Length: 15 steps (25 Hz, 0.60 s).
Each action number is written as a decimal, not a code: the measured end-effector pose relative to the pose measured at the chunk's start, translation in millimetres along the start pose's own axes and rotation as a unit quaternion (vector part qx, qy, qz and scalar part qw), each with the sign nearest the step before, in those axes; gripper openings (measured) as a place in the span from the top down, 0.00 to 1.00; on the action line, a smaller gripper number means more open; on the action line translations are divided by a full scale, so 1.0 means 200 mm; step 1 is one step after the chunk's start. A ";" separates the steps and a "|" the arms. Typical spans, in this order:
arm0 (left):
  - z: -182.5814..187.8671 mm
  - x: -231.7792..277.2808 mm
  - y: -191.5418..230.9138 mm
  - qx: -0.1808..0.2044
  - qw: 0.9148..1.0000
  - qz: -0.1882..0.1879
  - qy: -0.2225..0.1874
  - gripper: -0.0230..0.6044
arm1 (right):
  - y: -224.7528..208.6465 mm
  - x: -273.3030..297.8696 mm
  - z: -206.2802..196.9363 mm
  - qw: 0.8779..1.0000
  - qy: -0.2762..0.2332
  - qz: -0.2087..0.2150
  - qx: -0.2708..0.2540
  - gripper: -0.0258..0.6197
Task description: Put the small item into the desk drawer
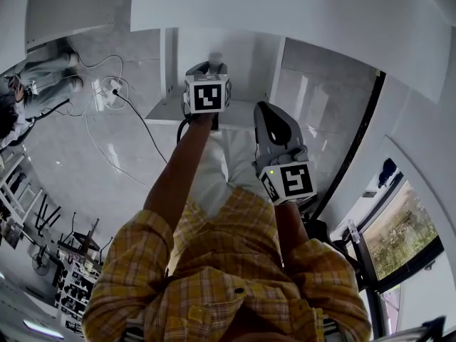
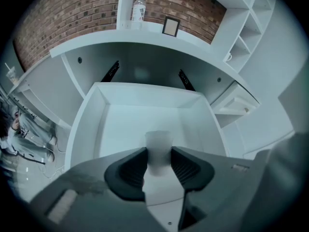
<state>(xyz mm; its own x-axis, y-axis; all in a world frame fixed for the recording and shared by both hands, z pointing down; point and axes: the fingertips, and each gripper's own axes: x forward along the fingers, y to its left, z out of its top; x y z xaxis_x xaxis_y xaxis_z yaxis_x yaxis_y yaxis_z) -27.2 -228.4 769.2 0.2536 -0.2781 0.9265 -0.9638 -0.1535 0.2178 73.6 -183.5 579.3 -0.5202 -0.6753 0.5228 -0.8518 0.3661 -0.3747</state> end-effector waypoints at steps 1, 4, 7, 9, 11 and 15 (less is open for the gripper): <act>-0.01 0.02 0.00 -0.002 1.000 0.000 0.004 0.70 | 0.00 0.00 -0.01 1.000 0.001 -0.001 0.003 0.96; -0.03 0.06 0.00 -0.007 1.000 -0.001 0.012 0.70 | 0.00 0.00 -0.02 1.000 0.005 0.000 0.003 0.96; -0.02 0.09 0.01 -0.010 1.000 0.000 0.017 0.70 | -0.01 0.00 -0.04 1.000 0.010 0.001 0.002 0.96; -0.02 0.11 0.01 -0.012 1.000 0.000 0.022 0.70 | -0.02 0.00 -0.05 1.000 0.014 0.000 0.005 0.96; -0.03 0.13 0.01 -0.017 0.999 -0.001 0.030 0.70 | -0.04 -0.01 -0.06 1.000 0.016 -0.002 0.008 0.96; -0.04 0.16 0.02 -0.026 0.999 -0.001 0.038 0.70 | -0.07 -0.02 -0.05 1.000 0.015 -0.008 0.009 0.96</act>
<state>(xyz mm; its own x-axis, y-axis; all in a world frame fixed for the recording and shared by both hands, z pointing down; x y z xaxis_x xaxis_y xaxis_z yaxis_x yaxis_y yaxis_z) -23.4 -230.2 803.2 0.2501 -0.2054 0.9462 -0.9669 -0.1048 0.2328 87.8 -178.9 590.4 -0.5079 -0.6622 0.5509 -0.8591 0.3429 -0.3799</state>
